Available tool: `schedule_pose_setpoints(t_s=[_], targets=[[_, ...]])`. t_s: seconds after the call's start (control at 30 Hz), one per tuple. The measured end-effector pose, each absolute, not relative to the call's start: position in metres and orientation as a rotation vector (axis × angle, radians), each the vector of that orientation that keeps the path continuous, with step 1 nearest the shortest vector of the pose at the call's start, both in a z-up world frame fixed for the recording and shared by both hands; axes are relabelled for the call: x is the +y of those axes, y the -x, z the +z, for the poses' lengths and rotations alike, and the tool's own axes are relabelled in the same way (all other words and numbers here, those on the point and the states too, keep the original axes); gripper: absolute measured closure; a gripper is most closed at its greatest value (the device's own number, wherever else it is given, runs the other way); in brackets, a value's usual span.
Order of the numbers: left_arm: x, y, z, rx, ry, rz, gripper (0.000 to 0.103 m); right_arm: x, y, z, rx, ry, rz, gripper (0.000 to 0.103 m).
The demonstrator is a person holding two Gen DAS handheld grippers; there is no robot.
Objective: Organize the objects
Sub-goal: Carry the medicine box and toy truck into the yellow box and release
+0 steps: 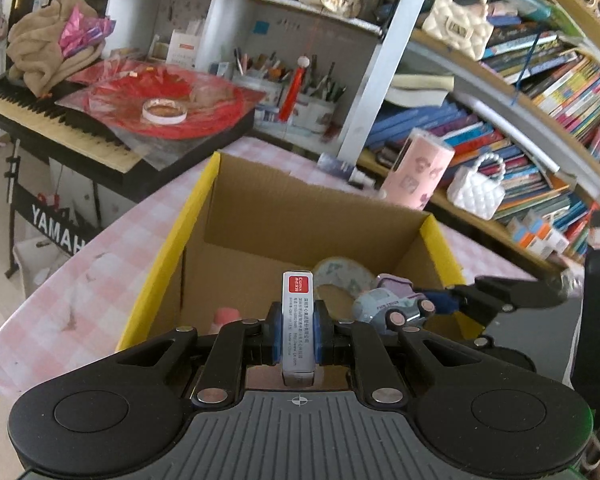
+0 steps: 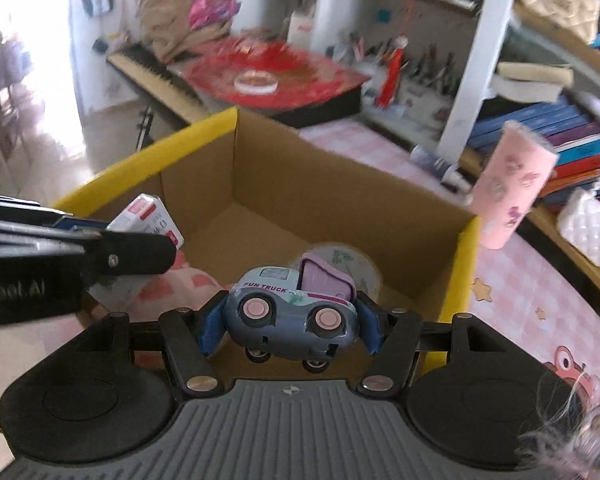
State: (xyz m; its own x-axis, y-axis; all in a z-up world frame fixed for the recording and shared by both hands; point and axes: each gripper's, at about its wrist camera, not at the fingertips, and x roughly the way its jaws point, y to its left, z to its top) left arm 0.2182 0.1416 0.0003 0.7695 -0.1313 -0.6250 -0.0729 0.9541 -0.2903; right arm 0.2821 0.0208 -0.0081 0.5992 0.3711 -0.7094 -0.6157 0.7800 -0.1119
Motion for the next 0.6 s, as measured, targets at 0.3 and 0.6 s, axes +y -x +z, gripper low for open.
schedule_pose_setpoints(t_s=[0.3,0.6], targets=[[0.132,-0.243,-0.009,0.759,0.278,-0.022,0.089,0.027,-0.311,-0.022,0.962,0.352,0.679,0.041],[0.133,-0.250,-0.019,0.783,0.325,-0.001,0.087,0.030,-0.311,-0.025,0.989,0.382,0.665,0.040]])
